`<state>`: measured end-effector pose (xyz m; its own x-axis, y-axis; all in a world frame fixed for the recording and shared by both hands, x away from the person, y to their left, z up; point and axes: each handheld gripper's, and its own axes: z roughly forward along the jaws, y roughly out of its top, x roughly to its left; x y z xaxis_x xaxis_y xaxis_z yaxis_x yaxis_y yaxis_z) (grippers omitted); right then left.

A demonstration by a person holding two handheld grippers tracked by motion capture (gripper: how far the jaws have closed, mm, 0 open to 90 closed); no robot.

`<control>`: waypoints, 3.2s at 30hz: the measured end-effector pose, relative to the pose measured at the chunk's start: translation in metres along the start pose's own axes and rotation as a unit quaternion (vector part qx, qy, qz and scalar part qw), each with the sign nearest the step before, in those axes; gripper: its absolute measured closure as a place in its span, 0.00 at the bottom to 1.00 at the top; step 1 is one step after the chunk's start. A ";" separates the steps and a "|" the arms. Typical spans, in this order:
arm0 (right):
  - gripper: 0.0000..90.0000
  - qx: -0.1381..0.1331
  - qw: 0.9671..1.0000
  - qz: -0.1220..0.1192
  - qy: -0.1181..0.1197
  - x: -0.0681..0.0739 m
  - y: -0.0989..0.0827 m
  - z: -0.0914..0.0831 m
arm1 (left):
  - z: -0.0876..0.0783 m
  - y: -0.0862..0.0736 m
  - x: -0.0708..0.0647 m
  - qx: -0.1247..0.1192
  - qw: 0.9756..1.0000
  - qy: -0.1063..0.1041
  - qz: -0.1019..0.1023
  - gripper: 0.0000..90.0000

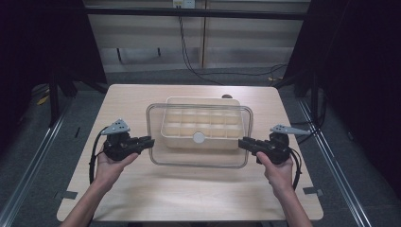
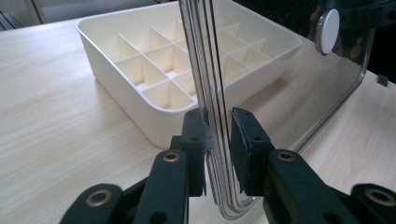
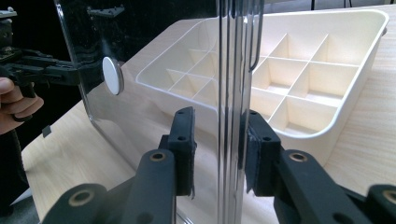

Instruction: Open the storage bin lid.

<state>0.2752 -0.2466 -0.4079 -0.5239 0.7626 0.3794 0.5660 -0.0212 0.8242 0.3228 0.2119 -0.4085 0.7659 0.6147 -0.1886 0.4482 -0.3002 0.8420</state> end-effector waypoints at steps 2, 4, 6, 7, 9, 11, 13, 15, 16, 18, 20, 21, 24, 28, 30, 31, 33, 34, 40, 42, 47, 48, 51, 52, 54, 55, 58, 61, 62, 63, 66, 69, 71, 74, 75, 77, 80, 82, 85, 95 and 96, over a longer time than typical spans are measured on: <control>0.76 0.003 1.000 -0.003 0.002 0.002 -0.002 -0.001 | -0.001 -0.003 -0.001 0.002 1.000 -0.001 -0.001 0.84; 0.76 0.006 1.000 -0.005 0.001 0.004 -0.004 -0.002 | -0.002 -0.007 -0.003 0.007 1.000 -0.001 0.004 0.84; 0.75 0.010 1.000 -0.005 0.003 0.006 -0.006 -0.004 | -0.003 -0.010 -0.005 0.013 1.000 -0.002 0.006 0.84; 0.75 0.011 1.000 -0.003 0.003 0.007 -0.007 -0.004 | -0.003 -0.012 -0.006 0.013 1.000 -0.003 0.003 0.84; 0.75 0.013 1.000 -0.003 0.004 0.008 -0.010 -0.005 | -0.004 -0.013 -0.008 0.015 1.000 -0.003 0.001 0.84; 0.75 0.014 1.000 -0.003 0.003 0.010 -0.013 -0.006 | -0.006 -0.015 -0.009 0.019 1.000 -0.002 0.005 0.84; 0.75 0.017 1.000 -0.002 0.004 0.011 -0.015 -0.007 | -0.007 -0.016 -0.011 0.019 1.000 -0.003 0.005 0.84; 0.75 0.018 1.000 0.000 0.006 0.012 -0.018 -0.008 | -0.009 -0.019 -0.013 0.015 1.000 -0.003 0.012 0.84; 0.75 0.019 1.000 -0.001 0.007 0.012 -0.020 -0.008 | -0.009 -0.021 -0.013 0.012 1.000 -0.006 0.014 0.84; 0.75 0.021 1.000 0.000 0.008 0.013 -0.023 -0.009 | -0.008 -0.025 -0.014 0.015 1.000 -0.008 0.007 0.84; 0.75 0.024 1.000 0.003 0.008 0.013 -0.027 -0.008 | -0.008 -0.027 -0.015 0.021 1.000 -0.008 0.010 0.84; 0.75 0.026 1.000 0.006 0.008 0.012 -0.029 -0.008 | -0.007 -0.029 -0.015 0.022 1.000 -0.009 0.007 0.84; 0.75 0.029 1.000 0.008 0.008 0.012 -0.034 -0.008 | -0.008 -0.033 -0.017 0.030 0.999 -0.013 0.008 0.84; 0.75 0.037 0.999 0.009 0.012 0.015 -0.039 -0.010 | -0.007 -0.038 -0.021 0.042 0.999 -0.008 0.012 0.84; 0.75 0.043 0.999 0.007 0.011 0.016 -0.042 -0.011 | -0.007 -0.042 -0.023 0.048 0.999 -0.008 0.011 0.84; 0.75 0.044 0.999 0.005 0.011 0.017 -0.043 -0.012 | -0.008 -0.043 -0.024 0.048 0.999 -0.008 0.011 0.84; 0.75 0.049 0.999 0.007 0.014 0.018 -0.045 -0.014 | -0.010 -0.044 -0.026 0.049 0.999 -0.010 0.013 0.84; 0.75 0.049 0.999 0.009 0.016 0.019 -0.047 -0.015 | -0.011 -0.044 -0.027 0.051 0.999 -0.009 0.013 0.84; 0.75 0.052 0.999 0.003 0.016 0.025 -0.051 -0.019 | -0.016 -0.048 -0.035 0.057 0.998 -0.012 0.014 0.84; 0.75 0.054 0.998 0.006 0.020 0.024 -0.055 -0.021 | -0.016 -0.050 -0.036 0.061 0.998 -0.014 0.015 0.84; 0.75 0.065 0.998 0.012 0.020 0.022 -0.065 -0.019 | -0.014 -0.053 -0.036 0.069 0.997 -0.020 0.010 0.84; 0.75 0.068 0.997 0.016 0.021 0.021 -0.067 -0.019 | -0.013 -0.053 -0.036 0.074 0.997 -0.021 0.009 0.84; 0.73 0.079 0.996 0.026 0.017 0.018 -0.072 -0.016 | -0.009 -0.055 -0.037 0.081 0.996 -0.025 0.009 0.84; 0.73 0.082 0.996 0.025 0.017 0.016 -0.073 -0.015 | -0.008 -0.056 -0.036 0.083 0.996 -0.026 0.009 0.84; 0.73 0.088 0.996 0.022 0.014 0.017 -0.074 -0.014 | -0.009 -0.057 -0.036 0.086 0.996 -0.027 0.017 0.83; 0.73 0.089 0.996 0.020 0.013 0.017 -0.074 -0.013 | -0.009 -0.057 -0.036 0.085 0.996 -0.026 0.018 0.83; 0.73 0.089 0.996 0.014 0.015 0.019 -0.074 -0.011 | -0.012 -0.060 -0.034 0.085 0.996 -0.033 0.013 0.83; 0.72 0.091 0.996 0.010 0.014 0.020 -0.076 -0.008 | -0.013 -0.063 -0.035 0.089 0.995 -0.029 0.017 0.82; 0.72 0.094 0.996 0.010 0.011 0.021 -0.077 -0.008 | -0.012 -0.064 -0.036 0.092 0.995 -0.029 0.017 0.81; 0.71 0.097 0.995 0.005 0.006 0.022 -0.078 -0.007 | -0.011 -0.066 -0.037 0.094 0.995 -0.033 0.016 0.80; 0.69 0.099 0.995 0.005 -0.004 0.022 -0.080 -0.007 | -0.009 -0.066 -0.039 0.099 0.994 -0.040 0.020 0.79; 0.68 0.096 0.995 0.008 -0.007 0.020 -0.080 -0.008 | -0.007 -0.066 -0.039 0.098 0.994 -0.043 0.019 0.78; 0.68 0.098 0.995 0.007 -0.010 0.020 -0.079 -0.007 | -0.006 -0.067 -0.037 0.099 0.994 -0.044 0.018 0.78; 0.65 0.100 0.995 -0.001 -0.014 0.020 -0.079 -0.003 | -0.004 -0.068 -0.036 0.099 0.994 -0.040 0.016 0.77; 0.65 0.103 0.995 -0.004 -0.018 0.021 -0.079 -0.002 | -0.003 -0.068 -0.036 0.101 0.994 -0.038 0.015 0.76; 0.64 0.107 0.994 -0.010 -0.021 0.021 -0.079 0.000 | -0.002 -0.068 -0.034 0.103 0.994 -0.037 0.012 0.74; 0.63 0.110 0.994 -0.003 -0.019 0.021 -0.080 0.001 | 0.000 -0.069 -0.033 0.103 0.994 -0.038 0.008 0.73; 0.63 0.110 0.994 0.002 -0.015 0.019 -0.081 0.002 | 0.001 -0.070 -0.032 0.102 0.994 -0.040 0.002 0.72; 0.62 0.115 0.993 0.005 -0.016 0.018 -0.082 0.004 | 0.006 -0.070 -0.029 0.106 0.993 -0.042 0.003 0.70; 0.59 0.134 0.991 0.007 -0.016 0.016 -0.082 0.009 | 0.010 -0.071 -0.028 0.116 0.993 -0.038 0.003 0.66; 0.58 0.137 0.990 0.008 -0.017 0.016 -0.083 0.010 | 0.010 -0.071 -0.028 0.118 0.992 -0.038 0.003 0.66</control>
<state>0.2260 -0.2264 -0.4742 -0.4942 0.7854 0.3727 0.7278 0.1392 0.6715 0.2745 0.2088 -0.4686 0.7971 0.5585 -0.2293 0.5323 -0.4707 0.7036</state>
